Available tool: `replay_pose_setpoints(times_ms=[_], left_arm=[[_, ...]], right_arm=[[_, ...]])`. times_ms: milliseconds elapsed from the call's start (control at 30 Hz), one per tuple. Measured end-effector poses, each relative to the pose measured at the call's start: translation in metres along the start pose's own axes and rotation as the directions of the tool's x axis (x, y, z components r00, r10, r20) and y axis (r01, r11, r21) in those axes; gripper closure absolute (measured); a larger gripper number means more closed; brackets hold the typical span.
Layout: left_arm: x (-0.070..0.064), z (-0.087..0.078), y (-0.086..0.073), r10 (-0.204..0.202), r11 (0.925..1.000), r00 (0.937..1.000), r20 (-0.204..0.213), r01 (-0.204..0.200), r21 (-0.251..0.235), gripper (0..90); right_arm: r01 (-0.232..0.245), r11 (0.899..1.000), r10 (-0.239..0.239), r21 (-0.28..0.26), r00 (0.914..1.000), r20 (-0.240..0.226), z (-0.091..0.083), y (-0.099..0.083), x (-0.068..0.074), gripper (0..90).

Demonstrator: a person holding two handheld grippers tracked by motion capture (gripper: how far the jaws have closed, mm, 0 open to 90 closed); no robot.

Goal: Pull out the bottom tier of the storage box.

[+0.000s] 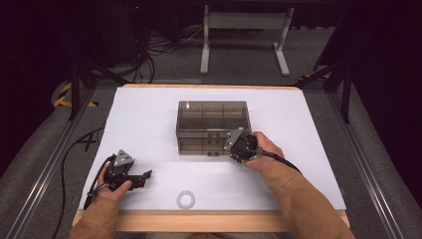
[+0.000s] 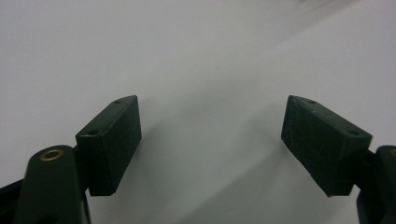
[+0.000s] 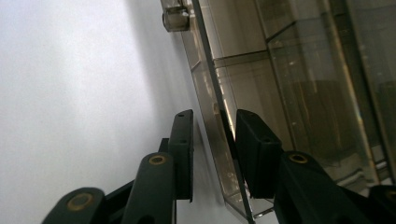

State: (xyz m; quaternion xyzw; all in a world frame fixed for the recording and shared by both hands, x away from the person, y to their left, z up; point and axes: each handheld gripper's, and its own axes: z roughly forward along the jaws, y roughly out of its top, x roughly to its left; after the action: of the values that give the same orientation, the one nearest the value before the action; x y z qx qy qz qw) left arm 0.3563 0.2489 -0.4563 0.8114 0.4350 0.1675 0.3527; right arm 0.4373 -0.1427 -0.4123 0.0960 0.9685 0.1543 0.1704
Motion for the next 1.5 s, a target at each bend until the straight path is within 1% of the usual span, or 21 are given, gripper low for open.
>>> replay_pose_setpoints(times_ms=[133, 167, 233, 367, 400, 533, 600, 633, 667, 700, 733, 800, 900, 1033, 1167, 1400, 1500], left_arm=[[0.0, 0.0, 0.0, 0.003, 1.0, 1.0, -0.002, -0.003, 0.001, 20.8], [0.0, 0.0, 0.0, 0.003, 1.0, 1.0, 0.0, -0.003, 0.002, 20.8], [0.0, 0.0, 0.0, 0.004, 1.0, 1.0, -0.002, -0.004, 0.002, 20.8], [0.0, 0.0, 0.0, 0.001, 1.0, 1.0, 0.0, -0.001, -0.004, 20.8], [0.0, 0.0, 0.0, 0.0, 1.0, 1.0, -0.001, 0.0, -0.004, 20.8], [-0.001, 0.001, 0.001, 0.0, 1.0, 1.0, 0.002, 0.0, -0.002, 20.8], [-0.001, 0.002, 0.002, 0.0, 1.0, 1.0, 0.007, 0.0, -0.004, 20.8], [-0.001, 0.002, 0.002, 0.005, 1.0, 1.0, 0.006, -0.005, 0.0, 20.7], [-0.001, 0.002, 0.002, 0.005, 1.0, 1.0, 0.006, -0.005, 0.0, 20.7], [-0.001, 0.002, 0.002, 0.007, 1.0, 0.9999, 0.009, -0.007, -0.001, 20.7], [-0.001, 0.002, 0.003, 0.006, 1.0, 0.9999, 0.012, -0.006, -0.001, 20.7], [-0.002, 0.004, 0.004, 0.007, 1.0, 0.9999, 0.013, -0.007, -0.007, 20.7], [-0.002, 0.005, 0.005, 0.007, 1.0, 0.9998, 0.016, -0.007, -0.006, 20.7], [-0.002, 0.005, 0.005, 0.012, 0.9999, 0.9997, 0.019, -0.012, -0.004, 20.7], [-0.002, 0.005, 0.005, 0.011, 0.9999, 0.9997, 0.02, -0.011, -0.008, 20.7], [-0.004, 0.005, 0.006, 0.019, 0.9998, 0.9996, 0.021, -0.019, -0.01, 20.5], [-0.004, 0.005, 0.006, 0.017, 0.9998, 0.9997, 0.019, -0.016, -0.011, 20.5]], right_arm=[[0.003, 1.0, -0.003, 0.01, 1.0, 0.001, 0.002, 0.001, 0.0, 70.7], [-0.006, 1.0, 0.006, 0.015, 1.0, 0.002, 0.002, 0.001, 0.0, 71.6], [0.003, 1.0, -0.003, 0.023, 1.0, 0.008, 0.002, 0.002, 0.0, 74.3], [0.01, 1.0, -0.01, 0.027, 0.9998, 0.015, 0.002, 0.002, 0.0, 75.4], [0.018, 1.0, -0.018, 0.025, 0.9997, 0.017, 0.001, 0.002, 0.0, 75.9], [0.029, 0.999, -0.029, 0.022, 0.9995, 0.014, 0.0, 0.001, 0.002, 76.9], [0.023, 0.999, -0.022, 0.029, 0.9997, -0.002, -0.001, 0.001, 0.003, 77.6], [0.029, 0.999, -0.029, 0.027, 0.9996, -0.006, -0.001, 0.001, 0.003, 78.0], [0.026, 0.999, -0.025, 0.036, 0.9994, -0.024, -0.002, 0.001, 0.004, 78.5], [0.026, 0.999, -0.025, 0.036, 0.9994, -0.024, -0.002, 0.001, 0.004, 78.5], [0.025, 0.999, -0.024, 0.035, 0.9991, -0.036, -0.003, 0.001, 0.004, 79.1], [0.013, 0.999, -0.011, 0.039, 0.9976, -0.068, -0.004, 0.001, 0.005, 80.0], [0.017, 0.999, -0.013, 0.046, 0.9962, -0.086, -0.005, 0.001, 0.006, 80.9], [0.018, 0.998, -0.011, 0.052, 0.9925, -0.122, -0.006, 0.002, 0.008, 82.2], [0.027, 0.998, -0.017, 0.063, 0.9893, -0.145, -0.009, 0.003, 0.009, 82.9], [0.045, 0.997, -0.034, 0.06, 0.9847, -0.171, -0.012, 0.001, 0.013, 84.1], [0.062, 0.996, -0.048, 0.062, 0.9789, -0.198, -0.012, 0.0, 0.017, 85.3]])
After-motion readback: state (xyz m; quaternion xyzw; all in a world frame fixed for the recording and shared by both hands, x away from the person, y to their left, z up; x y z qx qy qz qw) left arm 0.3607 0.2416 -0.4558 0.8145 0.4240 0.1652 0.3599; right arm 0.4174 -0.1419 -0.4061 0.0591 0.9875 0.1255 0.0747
